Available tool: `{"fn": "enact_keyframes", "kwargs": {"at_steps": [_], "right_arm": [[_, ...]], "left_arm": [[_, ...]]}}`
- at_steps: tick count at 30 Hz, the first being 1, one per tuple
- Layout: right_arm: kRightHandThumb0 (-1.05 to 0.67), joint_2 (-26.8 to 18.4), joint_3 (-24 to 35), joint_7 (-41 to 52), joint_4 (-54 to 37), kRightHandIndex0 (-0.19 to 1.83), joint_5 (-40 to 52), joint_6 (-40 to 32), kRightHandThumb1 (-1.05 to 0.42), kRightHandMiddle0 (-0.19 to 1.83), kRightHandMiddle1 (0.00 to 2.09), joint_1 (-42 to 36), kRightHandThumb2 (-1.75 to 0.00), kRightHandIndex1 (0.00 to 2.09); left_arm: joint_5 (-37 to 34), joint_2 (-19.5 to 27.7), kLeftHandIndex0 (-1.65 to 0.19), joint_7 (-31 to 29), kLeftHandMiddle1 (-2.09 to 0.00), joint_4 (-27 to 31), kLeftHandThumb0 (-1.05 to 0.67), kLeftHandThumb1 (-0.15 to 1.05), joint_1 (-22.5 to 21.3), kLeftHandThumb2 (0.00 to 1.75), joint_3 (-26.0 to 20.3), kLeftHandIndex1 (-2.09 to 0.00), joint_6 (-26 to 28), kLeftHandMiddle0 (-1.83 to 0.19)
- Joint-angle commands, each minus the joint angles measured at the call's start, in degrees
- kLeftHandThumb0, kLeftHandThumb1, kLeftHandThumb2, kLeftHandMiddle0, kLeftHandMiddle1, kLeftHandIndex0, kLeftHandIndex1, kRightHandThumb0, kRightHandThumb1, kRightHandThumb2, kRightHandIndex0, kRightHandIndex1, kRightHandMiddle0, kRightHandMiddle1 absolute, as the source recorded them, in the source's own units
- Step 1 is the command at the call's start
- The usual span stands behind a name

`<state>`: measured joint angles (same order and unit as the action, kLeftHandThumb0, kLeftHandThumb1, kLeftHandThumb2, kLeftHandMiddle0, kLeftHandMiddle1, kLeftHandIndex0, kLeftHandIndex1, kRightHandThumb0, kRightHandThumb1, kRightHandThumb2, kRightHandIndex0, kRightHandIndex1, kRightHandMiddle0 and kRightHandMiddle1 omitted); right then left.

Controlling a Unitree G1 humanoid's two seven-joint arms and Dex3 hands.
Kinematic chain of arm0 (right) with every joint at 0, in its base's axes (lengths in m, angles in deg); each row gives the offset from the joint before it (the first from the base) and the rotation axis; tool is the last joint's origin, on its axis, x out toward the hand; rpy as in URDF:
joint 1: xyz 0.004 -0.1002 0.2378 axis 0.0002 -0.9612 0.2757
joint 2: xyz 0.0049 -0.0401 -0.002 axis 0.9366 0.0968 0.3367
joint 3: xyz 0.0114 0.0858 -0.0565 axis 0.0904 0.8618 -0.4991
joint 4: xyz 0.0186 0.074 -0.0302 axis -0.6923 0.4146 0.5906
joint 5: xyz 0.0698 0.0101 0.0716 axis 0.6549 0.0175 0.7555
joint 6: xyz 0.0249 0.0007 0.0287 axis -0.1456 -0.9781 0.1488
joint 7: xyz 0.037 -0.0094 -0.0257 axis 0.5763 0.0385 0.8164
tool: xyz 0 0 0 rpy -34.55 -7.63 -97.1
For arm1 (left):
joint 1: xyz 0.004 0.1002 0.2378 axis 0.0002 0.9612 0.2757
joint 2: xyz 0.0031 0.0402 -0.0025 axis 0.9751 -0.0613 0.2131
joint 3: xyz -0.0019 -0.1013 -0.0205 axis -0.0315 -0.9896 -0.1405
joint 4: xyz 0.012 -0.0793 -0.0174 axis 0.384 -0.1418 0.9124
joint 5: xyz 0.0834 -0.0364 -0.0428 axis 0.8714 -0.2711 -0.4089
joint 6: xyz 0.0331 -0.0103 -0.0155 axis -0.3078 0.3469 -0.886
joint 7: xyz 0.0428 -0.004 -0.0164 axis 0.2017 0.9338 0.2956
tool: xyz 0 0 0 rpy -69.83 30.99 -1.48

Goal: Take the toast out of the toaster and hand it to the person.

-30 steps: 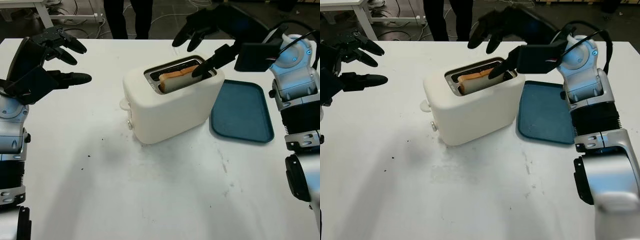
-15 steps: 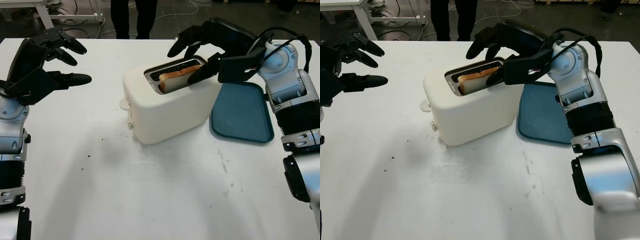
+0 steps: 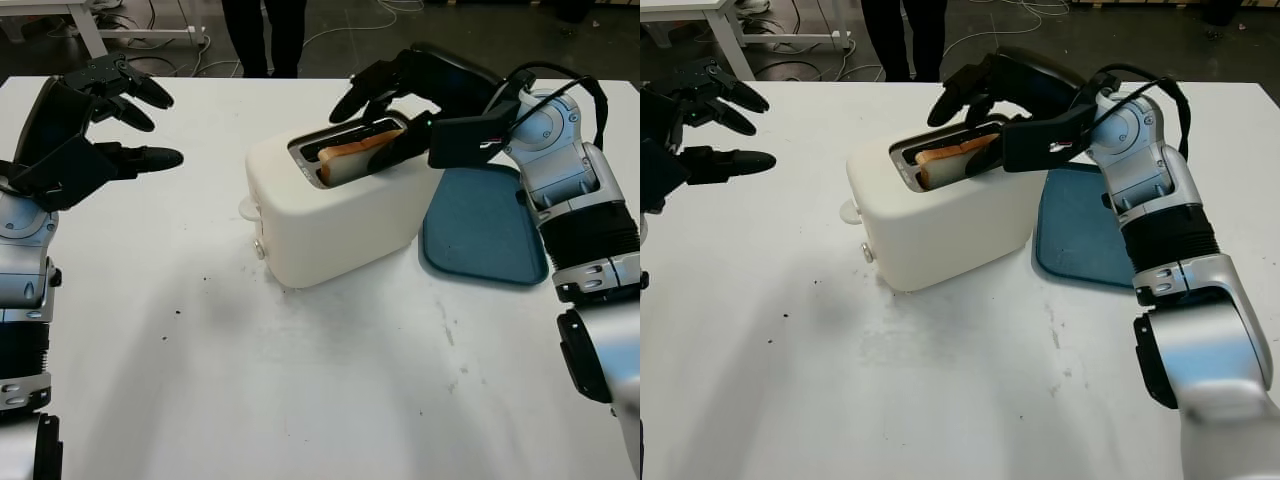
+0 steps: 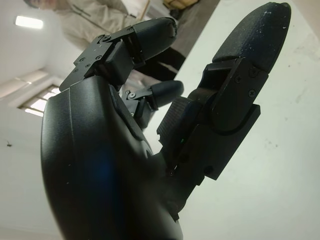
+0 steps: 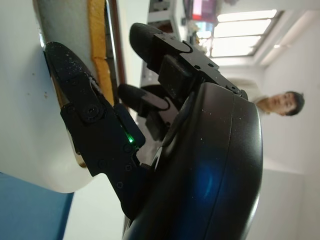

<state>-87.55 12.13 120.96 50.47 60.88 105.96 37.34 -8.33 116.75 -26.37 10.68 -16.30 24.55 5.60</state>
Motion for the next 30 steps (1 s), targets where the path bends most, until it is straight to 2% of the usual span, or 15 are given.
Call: {"fn": "enact_keyframes", "kwargs": {"at_steps": [1, 9, 19, 25, 28, 30], "right_arm": [[-0.53, 0.3, -0.8, 0.2, -0.2, 0.82, -0.5, 1.0, -0.64, 0.92, 0.25, 0.8, -0.01, 0.67], [-0.37, 0.6, -2.0, 1.0, 0.8, 0.92, -0.2, 2.2, -0.64, 1.0, 0.19, 0.7, 0.0, 0.61], [-0.31, 1.2, -2.6, 2.1, 1.7, 1.0, 0.2, 2.0, -0.65, 1.08, 0.18, 0.6, -0.01, 0.64], [-0.28, 1.0, -2.9, 2.4, 1.9, 1.15, -0.6, 2.2, -0.69, 1.23, 0.24, 1.0, -0.02, 0.71], [-0.44, 0.8, -3.0, 0.6, 1.4, 1.19, -1.9, 2.6, -0.72, 1.32, 0.24, 0.8, -0.01, 0.89], [-0.54, 0.7, -3.1, -1.2, 1.3, 1.17, -3.1, 3.8, -0.76, 1.39, 0.31, 0.6, -0.01, 1.24]], "left_arm": [[0.0, -0.1, -0.49, 0.6, -1.33, 0.3, -1.05, 0.7, 0.7, 0.0, -0.2, -1.18, -0.1, -0.47], [-0.1, -0.1, -0.49, 0.6, -1.32, 0.2, -1.05, 0.7, 0.7, 0.0, -0.3, -1.18, -0.1, -0.48], [-0.1, -0.1, -0.49, 0.5, -1.31, 0.3, -1.05, 0.7, 0.5, 0.0, -0.2, -1.17, 0.0, -0.48], [-0.2, 0.0, -0.49, 0.3, -1.3, -0.7, -1.05, 0.71, 0.2, 0.0, -0.1, -1.17, -1.4, -0.48], [-0.5, -0.2, -0.49, 0.2, -1.31, -0.7, -1.05, 0.7, 0.2, 0.0, -0.2, -1.17, -1.5, -0.48], [-0.8, -0.2, -0.49, 0.0, -1.31, -0.8, -1.05, 0.69, 0.2, 0.0, -0.3, -1.17, -1.4, -0.48]]}}
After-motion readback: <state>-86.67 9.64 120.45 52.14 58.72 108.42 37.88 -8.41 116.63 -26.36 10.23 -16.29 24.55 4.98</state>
